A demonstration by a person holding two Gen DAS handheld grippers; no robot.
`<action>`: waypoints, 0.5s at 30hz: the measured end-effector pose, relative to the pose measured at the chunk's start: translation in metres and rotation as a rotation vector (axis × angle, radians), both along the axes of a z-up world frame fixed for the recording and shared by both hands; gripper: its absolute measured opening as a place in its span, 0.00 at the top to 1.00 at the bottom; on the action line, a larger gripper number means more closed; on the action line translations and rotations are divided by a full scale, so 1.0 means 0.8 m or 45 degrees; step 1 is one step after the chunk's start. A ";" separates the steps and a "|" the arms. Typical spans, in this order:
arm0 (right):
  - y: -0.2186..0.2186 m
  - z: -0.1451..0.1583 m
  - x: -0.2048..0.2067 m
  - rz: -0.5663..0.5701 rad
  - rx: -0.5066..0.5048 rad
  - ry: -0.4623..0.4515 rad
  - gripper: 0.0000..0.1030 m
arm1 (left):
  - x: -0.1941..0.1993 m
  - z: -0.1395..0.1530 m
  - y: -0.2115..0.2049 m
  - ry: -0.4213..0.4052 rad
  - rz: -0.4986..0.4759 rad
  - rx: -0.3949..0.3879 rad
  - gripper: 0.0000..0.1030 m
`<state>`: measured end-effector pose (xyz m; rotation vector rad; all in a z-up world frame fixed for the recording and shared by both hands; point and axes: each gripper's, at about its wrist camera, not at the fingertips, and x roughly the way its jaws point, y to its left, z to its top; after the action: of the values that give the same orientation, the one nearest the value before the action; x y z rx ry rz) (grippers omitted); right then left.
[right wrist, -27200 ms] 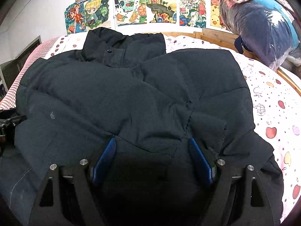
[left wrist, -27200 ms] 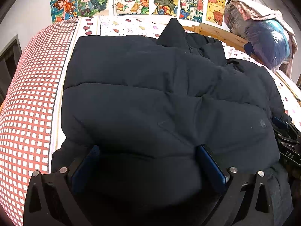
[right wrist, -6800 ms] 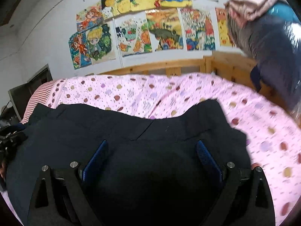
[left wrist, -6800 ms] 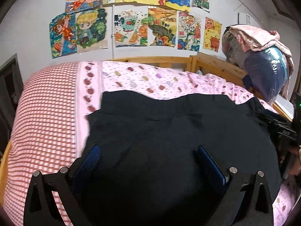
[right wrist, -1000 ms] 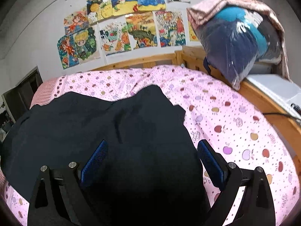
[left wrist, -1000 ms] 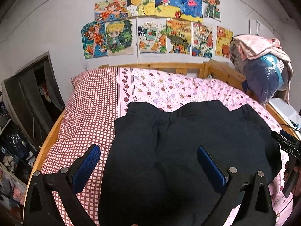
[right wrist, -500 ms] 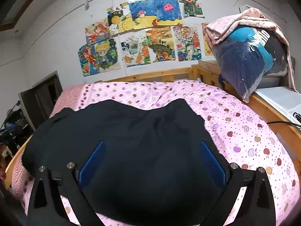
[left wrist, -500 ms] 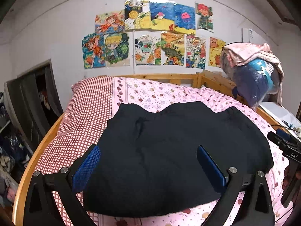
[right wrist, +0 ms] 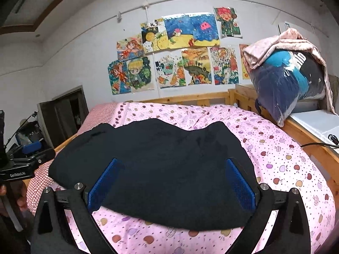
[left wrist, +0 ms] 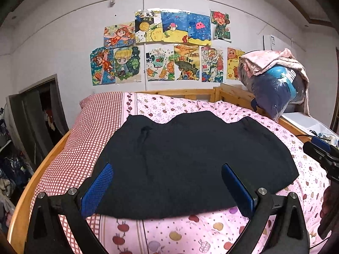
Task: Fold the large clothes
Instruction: 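Open both grippers and pull them back from the jacket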
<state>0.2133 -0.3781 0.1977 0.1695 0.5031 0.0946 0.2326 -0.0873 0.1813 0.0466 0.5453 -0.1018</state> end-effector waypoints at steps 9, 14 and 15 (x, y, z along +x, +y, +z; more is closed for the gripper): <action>0.021 -0.009 -0.047 0.027 -0.015 -0.037 0.04 | -0.046 -0.023 0.007 -0.033 -0.007 -0.033 0.00; 0.036 -0.015 -0.074 0.043 -0.038 -0.057 0.04 | -0.069 -0.032 0.010 -0.046 -0.012 -0.047 0.00; 0.038 -0.016 -0.079 0.043 -0.042 -0.061 0.04 | -0.073 -0.034 0.010 -0.051 -0.012 -0.049 0.00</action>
<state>0.1503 -0.3476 0.1851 0.1263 0.4594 0.1228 0.1739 -0.0791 0.1543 0.0139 0.5028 -0.1198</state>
